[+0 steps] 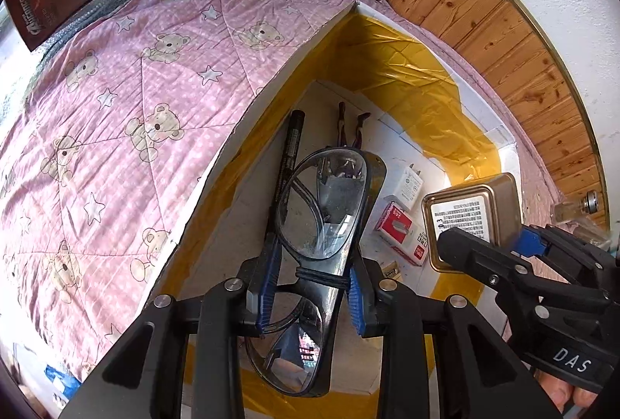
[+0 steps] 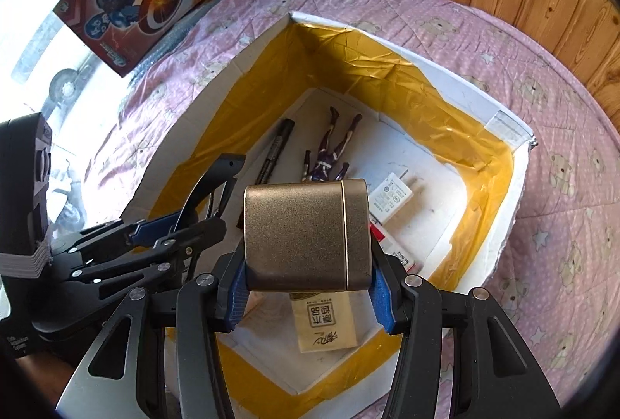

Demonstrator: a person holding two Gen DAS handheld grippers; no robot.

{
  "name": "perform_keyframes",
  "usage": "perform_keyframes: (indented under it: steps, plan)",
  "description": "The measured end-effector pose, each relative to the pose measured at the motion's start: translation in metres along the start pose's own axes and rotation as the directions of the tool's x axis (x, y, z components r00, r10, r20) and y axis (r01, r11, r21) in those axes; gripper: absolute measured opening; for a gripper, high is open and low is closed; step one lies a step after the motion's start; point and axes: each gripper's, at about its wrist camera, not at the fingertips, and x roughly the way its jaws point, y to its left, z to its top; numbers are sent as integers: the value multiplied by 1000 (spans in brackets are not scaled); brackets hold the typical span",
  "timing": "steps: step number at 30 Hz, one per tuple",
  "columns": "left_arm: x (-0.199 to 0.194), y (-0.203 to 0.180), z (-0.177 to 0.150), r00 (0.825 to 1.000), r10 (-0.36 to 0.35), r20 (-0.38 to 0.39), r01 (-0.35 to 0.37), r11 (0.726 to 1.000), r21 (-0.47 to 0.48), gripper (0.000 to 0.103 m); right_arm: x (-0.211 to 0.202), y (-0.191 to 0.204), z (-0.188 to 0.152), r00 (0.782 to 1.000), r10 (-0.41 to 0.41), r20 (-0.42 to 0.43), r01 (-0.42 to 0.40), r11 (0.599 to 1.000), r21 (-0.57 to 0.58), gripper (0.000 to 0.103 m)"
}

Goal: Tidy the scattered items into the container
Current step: 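Open both grippers to drop the glasses and brown box into the box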

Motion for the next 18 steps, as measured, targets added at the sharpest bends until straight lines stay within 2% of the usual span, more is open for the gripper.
perform_keyframes:
  steps: [5,10,18]
  plan:
    - [5,-2,2,1000,14,-6,-14,1000,10,33,14,-1,9,1000,-7,-18,7,1000,-3,56]
    - [3,-2,2,1000,21,-2,-21,1000,20,37,17,-7,14,999,-34,-14,34,999,8,56]
    - [-5,-2,-7,1000,12,-2,-12,1000,6,43,8,-14,2,1000,-22,-17,23,999,36,56]
